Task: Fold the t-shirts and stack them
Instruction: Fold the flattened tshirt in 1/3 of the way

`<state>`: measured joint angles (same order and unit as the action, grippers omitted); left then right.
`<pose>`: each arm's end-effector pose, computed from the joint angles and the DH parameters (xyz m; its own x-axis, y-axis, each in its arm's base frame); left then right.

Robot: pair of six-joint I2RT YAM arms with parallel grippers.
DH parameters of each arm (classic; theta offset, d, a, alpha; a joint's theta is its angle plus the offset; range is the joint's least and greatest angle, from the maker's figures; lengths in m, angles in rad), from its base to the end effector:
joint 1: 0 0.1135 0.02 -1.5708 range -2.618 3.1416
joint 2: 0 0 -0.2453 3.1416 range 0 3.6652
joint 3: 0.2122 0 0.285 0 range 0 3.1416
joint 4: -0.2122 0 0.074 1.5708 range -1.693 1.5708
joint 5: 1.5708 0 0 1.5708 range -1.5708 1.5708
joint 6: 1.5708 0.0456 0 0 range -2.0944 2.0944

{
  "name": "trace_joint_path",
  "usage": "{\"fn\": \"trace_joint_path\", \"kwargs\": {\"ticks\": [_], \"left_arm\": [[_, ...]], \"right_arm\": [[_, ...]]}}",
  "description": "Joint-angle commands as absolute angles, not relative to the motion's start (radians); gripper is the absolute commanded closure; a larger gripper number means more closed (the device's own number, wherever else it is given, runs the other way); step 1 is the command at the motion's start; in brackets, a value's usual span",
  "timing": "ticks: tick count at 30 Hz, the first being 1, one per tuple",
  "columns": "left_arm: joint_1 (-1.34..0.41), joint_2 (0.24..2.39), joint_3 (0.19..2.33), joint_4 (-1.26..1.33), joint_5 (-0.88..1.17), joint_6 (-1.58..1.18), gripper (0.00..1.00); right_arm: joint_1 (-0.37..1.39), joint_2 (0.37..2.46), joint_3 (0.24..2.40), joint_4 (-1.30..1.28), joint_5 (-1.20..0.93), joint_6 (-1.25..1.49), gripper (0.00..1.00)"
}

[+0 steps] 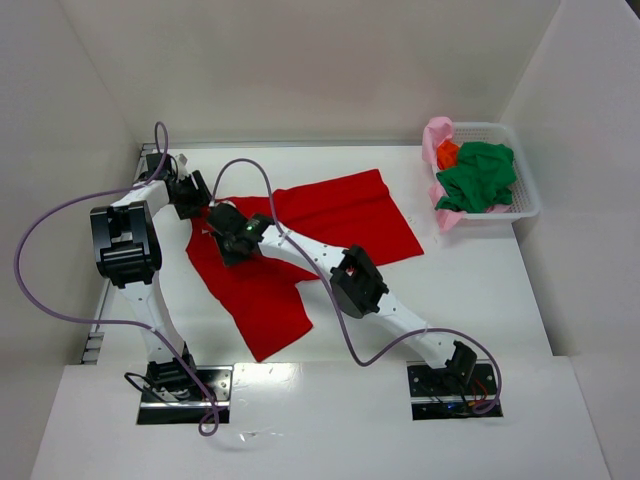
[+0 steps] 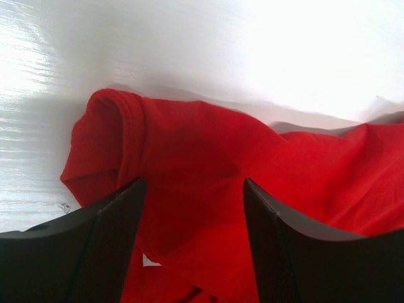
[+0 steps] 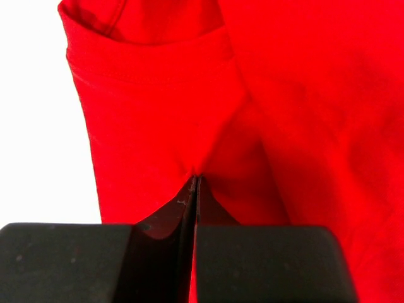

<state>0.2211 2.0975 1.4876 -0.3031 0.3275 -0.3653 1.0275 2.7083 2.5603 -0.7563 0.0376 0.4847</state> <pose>0.4693 0.0904 0.1224 -0.7155 -0.5075 -0.4801 -0.2905 0.8411 -0.4562 0.3121 0.5135 0.1408 -0.7525 -0.3453 -0.5608 -0.5569 0.7882 0.2619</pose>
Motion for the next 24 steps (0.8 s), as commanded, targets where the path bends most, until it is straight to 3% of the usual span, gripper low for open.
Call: {"fn": "trace_joint_path", "kwargs": {"ticks": [1,24], "left_arm": [[0.224,2.146,1.491,-0.331,0.322,-0.336,0.28],[0.224,2.155,1.491,-0.331,0.322,-0.336,0.28]], "right_arm": [[1.051,2.625,2.582,-0.764,0.002,0.486,1.0],[1.126,2.468,2.352,-0.693,-0.091,0.505,1.0]]}}
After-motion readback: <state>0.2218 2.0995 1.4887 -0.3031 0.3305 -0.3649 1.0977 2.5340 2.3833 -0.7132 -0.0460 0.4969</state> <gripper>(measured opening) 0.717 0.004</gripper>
